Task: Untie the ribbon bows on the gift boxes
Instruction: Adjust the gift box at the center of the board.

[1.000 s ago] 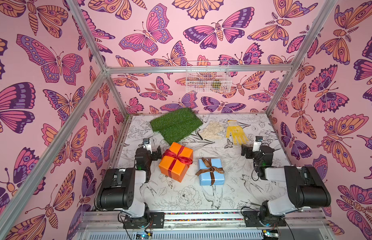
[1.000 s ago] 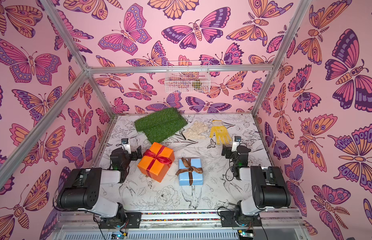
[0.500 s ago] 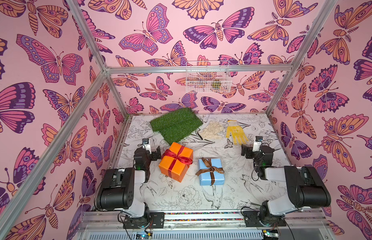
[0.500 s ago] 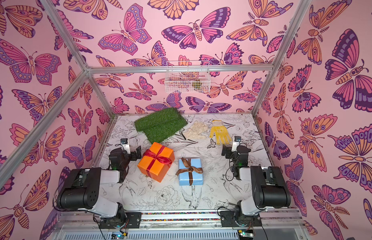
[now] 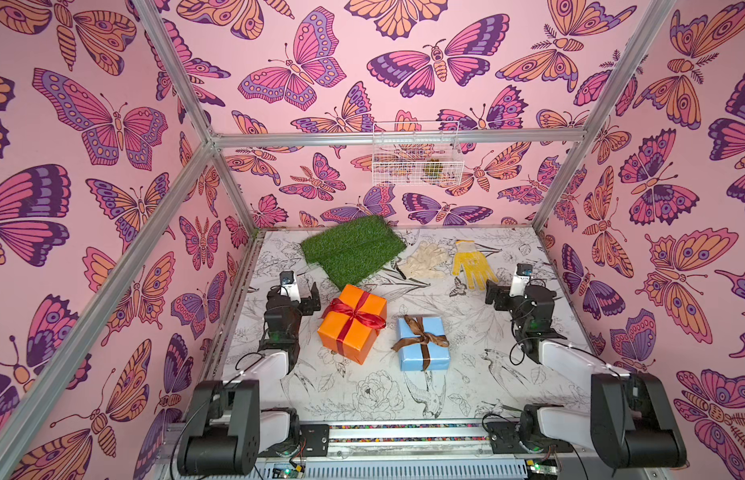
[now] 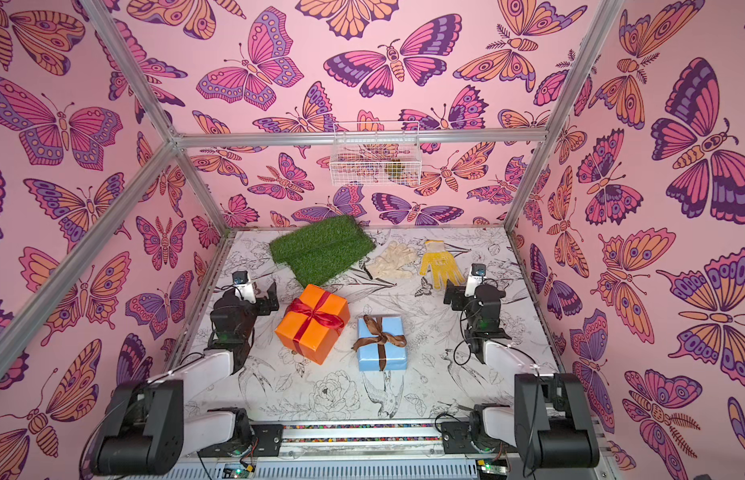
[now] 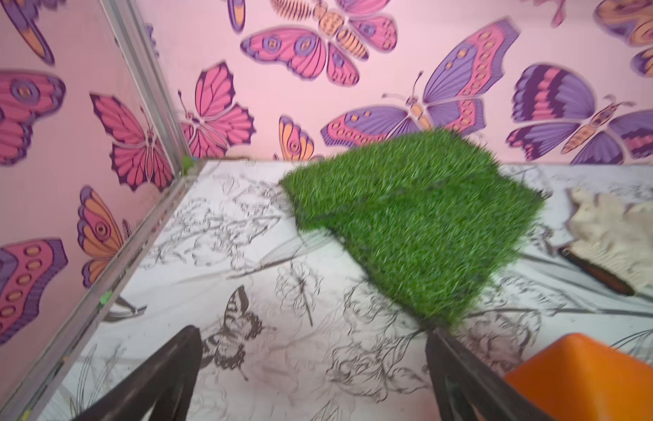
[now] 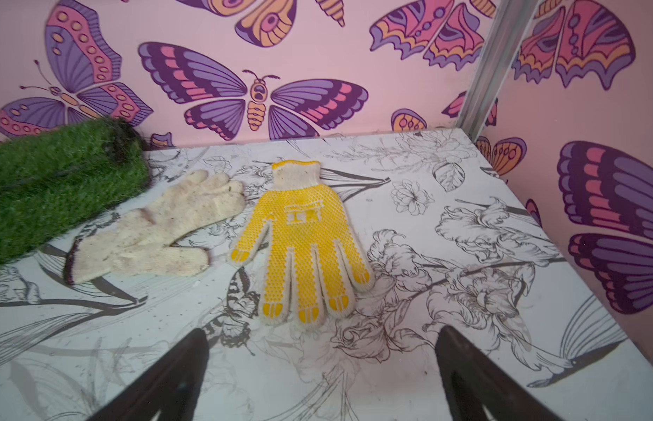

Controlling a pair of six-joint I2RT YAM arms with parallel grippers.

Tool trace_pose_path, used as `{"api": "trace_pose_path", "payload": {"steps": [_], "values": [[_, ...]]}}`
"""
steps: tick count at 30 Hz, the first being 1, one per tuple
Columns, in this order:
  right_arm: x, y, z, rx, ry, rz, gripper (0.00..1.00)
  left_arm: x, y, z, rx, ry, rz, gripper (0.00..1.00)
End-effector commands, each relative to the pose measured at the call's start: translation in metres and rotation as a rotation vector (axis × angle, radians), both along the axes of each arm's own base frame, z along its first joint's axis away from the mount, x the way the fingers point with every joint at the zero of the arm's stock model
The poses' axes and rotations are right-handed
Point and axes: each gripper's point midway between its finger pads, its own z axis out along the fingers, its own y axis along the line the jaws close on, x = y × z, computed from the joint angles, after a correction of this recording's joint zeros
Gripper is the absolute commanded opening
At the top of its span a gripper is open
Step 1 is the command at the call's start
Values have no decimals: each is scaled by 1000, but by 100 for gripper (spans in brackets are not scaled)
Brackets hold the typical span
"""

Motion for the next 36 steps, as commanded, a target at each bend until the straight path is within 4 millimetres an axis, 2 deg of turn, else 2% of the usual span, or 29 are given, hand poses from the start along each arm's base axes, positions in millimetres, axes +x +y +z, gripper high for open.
{"api": "trace_pose_path", "payload": {"steps": [1,6,10,15,18,21,26,30,36], "values": [[-5,18,6,30,79,42,98,-4,-3,9,0,67,29,98],[-15,53,27,-28,173,108,97,-3,-44,49,67,108,-74,97],[-33,79,38,-57,233,175,94,-15,-85,80,86,104,-209,97],[-67,101,51,-25,282,256,94,-37,-133,102,115,159,-367,98],[-88,111,51,18,341,282,92,-51,-167,108,105,204,-472,98],[-109,119,45,41,405,303,88,-66,-194,112,113,225,-546,98],[-146,135,35,81,482,388,82,-93,-224,110,109,287,-650,97],[-170,145,24,103,540,435,78,-114,-244,101,108,362,-751,95],[-194,160,0,125,615,496,72,-142,-268,80,50,463,-889,90]]}}
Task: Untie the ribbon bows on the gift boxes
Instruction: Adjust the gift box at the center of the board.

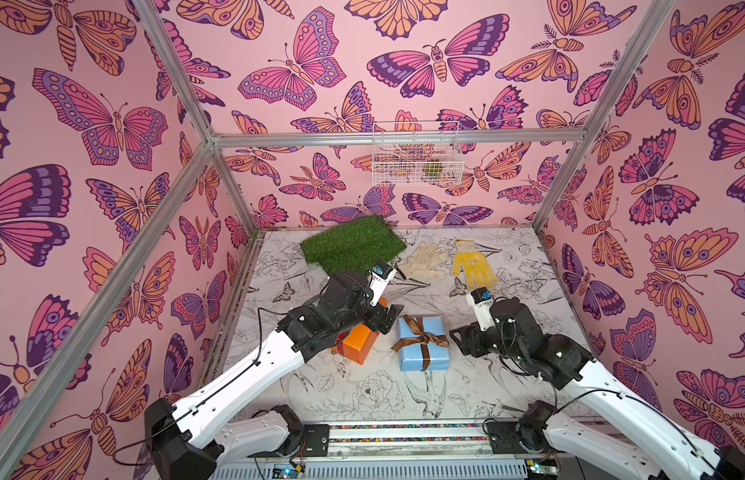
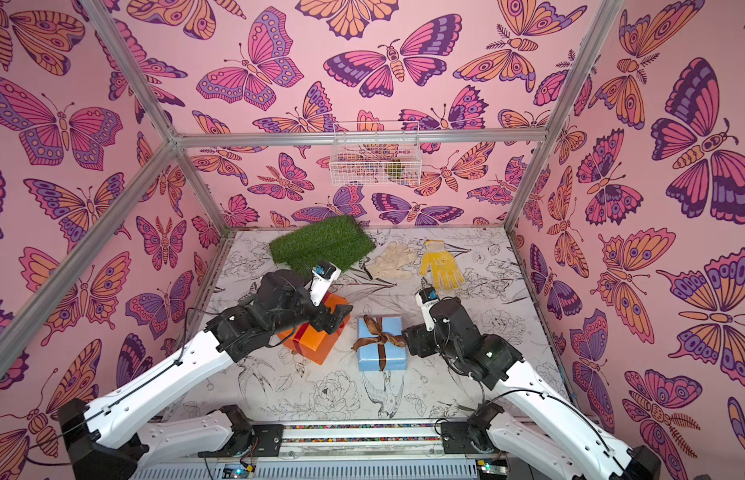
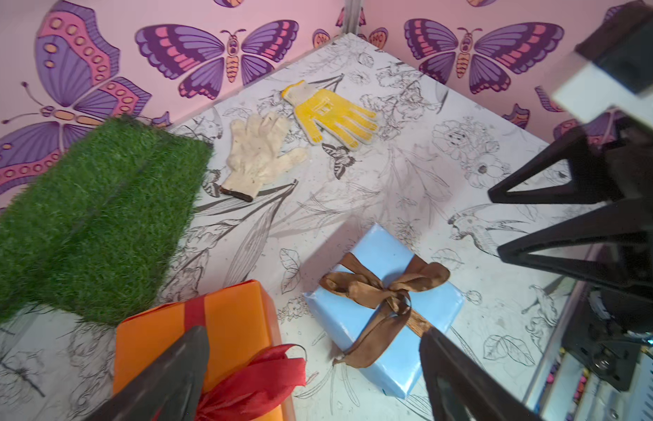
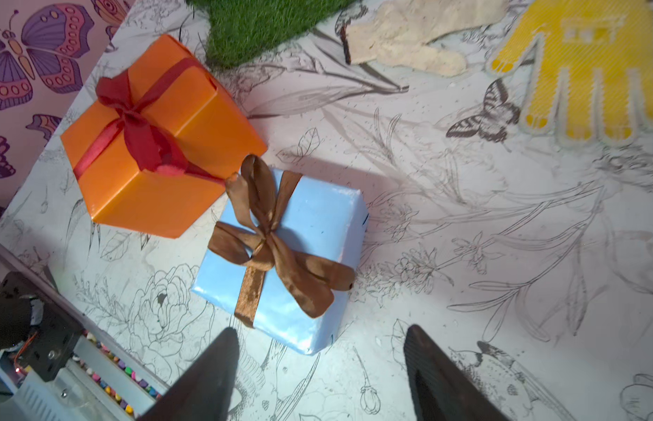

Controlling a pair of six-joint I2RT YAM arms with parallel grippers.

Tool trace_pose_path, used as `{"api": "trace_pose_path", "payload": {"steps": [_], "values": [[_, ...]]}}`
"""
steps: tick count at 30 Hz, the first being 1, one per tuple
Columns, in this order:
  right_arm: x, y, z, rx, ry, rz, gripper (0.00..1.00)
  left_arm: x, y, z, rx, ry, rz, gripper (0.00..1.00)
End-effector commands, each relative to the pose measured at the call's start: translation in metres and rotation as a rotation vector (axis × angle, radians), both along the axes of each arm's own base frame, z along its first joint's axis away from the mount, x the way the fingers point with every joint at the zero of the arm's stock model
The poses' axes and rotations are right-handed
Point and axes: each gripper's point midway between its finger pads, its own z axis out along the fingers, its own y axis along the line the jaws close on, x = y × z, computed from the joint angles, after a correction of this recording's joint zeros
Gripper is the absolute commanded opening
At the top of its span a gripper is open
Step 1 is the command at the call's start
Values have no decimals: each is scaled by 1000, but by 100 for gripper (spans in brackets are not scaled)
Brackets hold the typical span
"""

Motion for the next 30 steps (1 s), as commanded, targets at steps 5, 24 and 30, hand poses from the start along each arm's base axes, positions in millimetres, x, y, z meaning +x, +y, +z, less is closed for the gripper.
{"api": "trace_pose_path", "payload": {"steps": [5,24,30], "values": [[-34,9,-46,-5,163,25,67,-29,-16,-45,53,139,-89,87],[-29,24,-92,105,181,-67,59,7,-68,-122,101,324,-170,81],[-28,24,-100,104,187,-79,58,36,-62,-122,118,317,-94,79]]}}
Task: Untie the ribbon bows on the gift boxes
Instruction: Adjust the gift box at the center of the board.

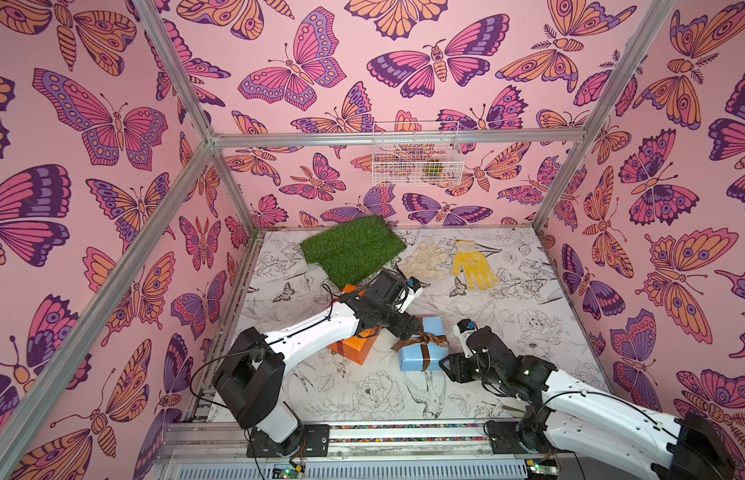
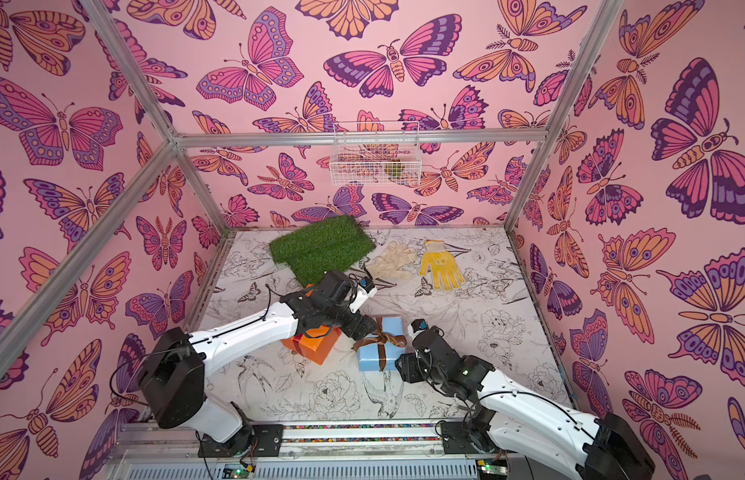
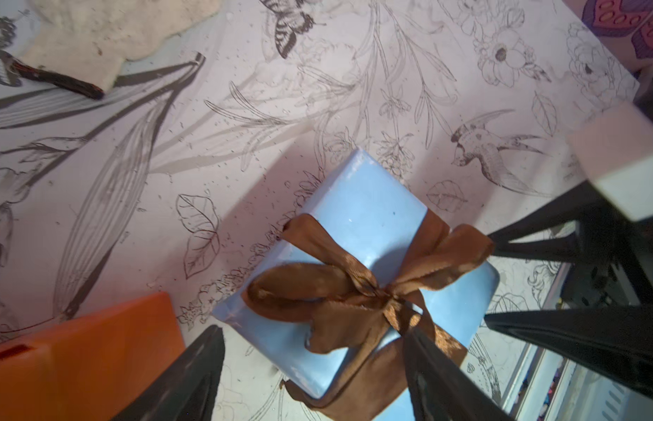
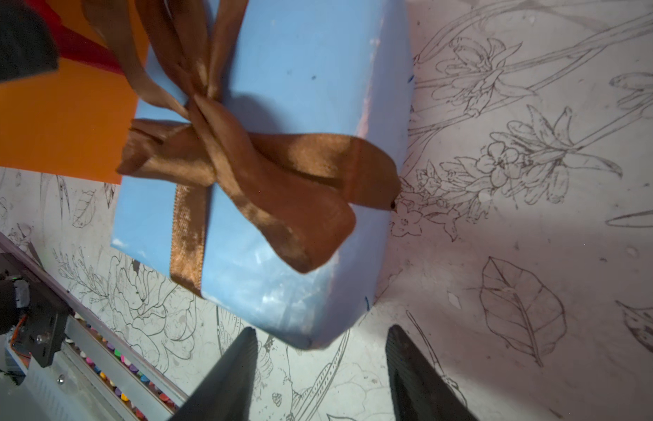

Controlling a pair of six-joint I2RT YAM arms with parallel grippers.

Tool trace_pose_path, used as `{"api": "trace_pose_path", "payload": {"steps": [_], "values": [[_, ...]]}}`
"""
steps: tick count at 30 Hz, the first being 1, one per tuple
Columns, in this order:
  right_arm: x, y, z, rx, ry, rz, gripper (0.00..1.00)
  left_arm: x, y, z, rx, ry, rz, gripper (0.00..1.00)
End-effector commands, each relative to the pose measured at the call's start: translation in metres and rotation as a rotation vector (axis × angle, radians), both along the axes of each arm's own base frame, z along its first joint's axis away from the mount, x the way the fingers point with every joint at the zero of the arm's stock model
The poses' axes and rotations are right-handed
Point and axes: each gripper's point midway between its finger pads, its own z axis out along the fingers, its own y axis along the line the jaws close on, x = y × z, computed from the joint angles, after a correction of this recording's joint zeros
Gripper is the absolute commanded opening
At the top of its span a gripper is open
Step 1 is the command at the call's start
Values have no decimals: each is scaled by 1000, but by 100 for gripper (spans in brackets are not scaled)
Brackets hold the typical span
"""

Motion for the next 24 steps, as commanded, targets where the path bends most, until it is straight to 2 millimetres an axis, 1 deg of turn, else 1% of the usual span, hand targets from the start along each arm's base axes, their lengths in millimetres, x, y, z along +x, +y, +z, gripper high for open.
{"api": "trace_pose_path", "payload": {"steps": [1,4,9,18,21,24], "values": [[4,3,-2,23,-8,-25,58,14,-2,3,10,-15,14,79],[4,5,-4,41,-2,-33,57,18,-5,-8,48,11,4,79],[1,5,-6,38,10,-27,59,11,-10,-27,71,97,-4,77],[4,4,-11,24,15,-47,58,1,10,-54,153,133,90,77],[8,0,-12,-1,6,-66,58,-5,10,-61,150,167,81,77],[13,-4,-10,-20,-14,-87,58,-13,7,-60,124,205,76,75]]}}
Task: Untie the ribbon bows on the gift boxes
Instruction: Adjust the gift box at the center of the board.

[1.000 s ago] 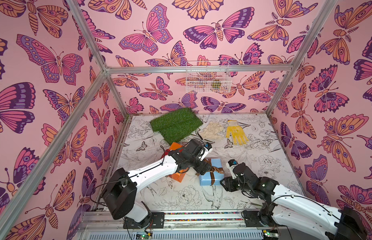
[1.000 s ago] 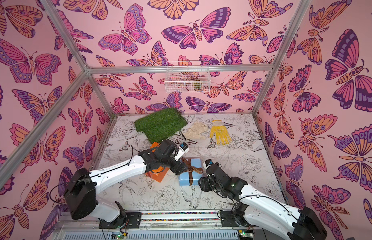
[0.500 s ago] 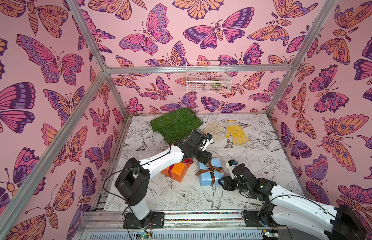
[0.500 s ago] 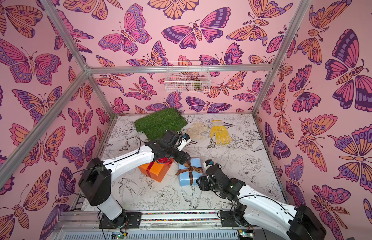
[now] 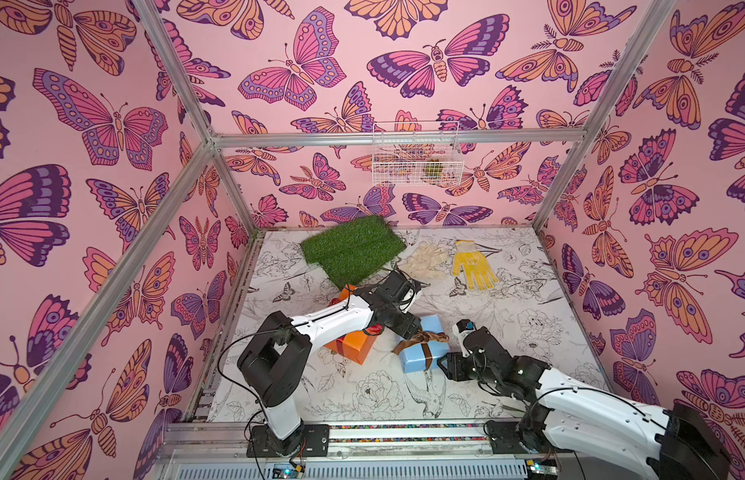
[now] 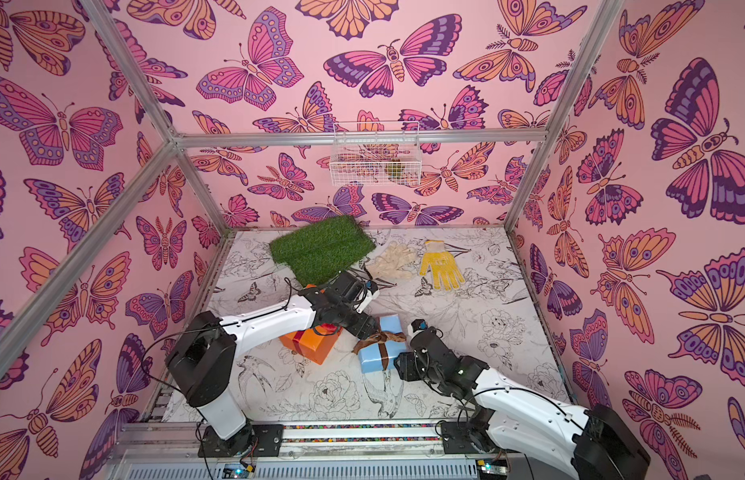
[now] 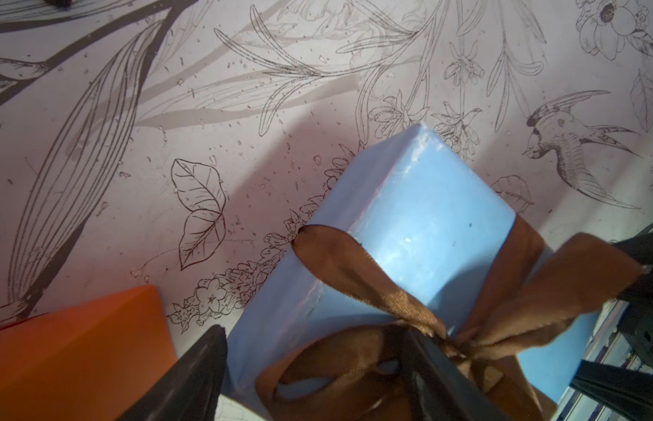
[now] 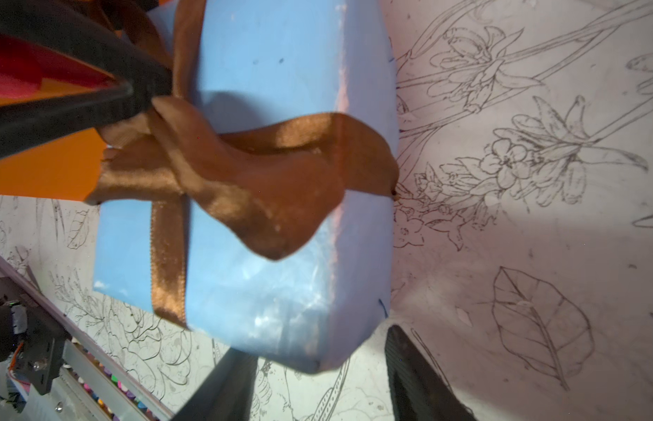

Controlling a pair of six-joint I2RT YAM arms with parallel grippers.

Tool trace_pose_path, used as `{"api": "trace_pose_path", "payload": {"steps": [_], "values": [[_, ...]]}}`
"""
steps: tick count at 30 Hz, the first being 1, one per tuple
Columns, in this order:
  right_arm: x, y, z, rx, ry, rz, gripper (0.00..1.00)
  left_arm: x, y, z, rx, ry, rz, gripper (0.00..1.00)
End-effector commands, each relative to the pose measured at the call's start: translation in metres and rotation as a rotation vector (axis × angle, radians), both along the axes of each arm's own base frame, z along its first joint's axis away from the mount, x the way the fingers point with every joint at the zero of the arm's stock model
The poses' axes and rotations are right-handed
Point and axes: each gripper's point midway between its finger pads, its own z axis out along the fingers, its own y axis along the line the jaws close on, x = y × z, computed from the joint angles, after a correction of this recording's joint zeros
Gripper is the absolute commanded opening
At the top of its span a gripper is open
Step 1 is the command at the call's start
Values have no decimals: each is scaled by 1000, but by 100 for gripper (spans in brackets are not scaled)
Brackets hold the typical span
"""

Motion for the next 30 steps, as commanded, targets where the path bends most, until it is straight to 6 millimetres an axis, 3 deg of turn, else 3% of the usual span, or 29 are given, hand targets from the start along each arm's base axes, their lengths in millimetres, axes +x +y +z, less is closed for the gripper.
{"api": "trace_pose_path", "payload": {"steps": [1,13,20,24,27,30], "values": [[9,-4,5,-24,-37,-40,58,-19,8,-9,7,80,19,74],[41,-2,19,-26,-90,-93,55,-50,20,13,-58,81,69,74],[60,-8,22,-22,-94,-107,54,-55,23,17,-100,76,92,74],[71,-15,30,-3,-86,-102,49,-54,24,15,-100,79,106,71],[64,-15,43,-65,-76,-14,44,-52,26,19,-102,62,121,70],[51,-6,59,-21,-54,40,37,-49,26,22,-106,46,124,70]]}}
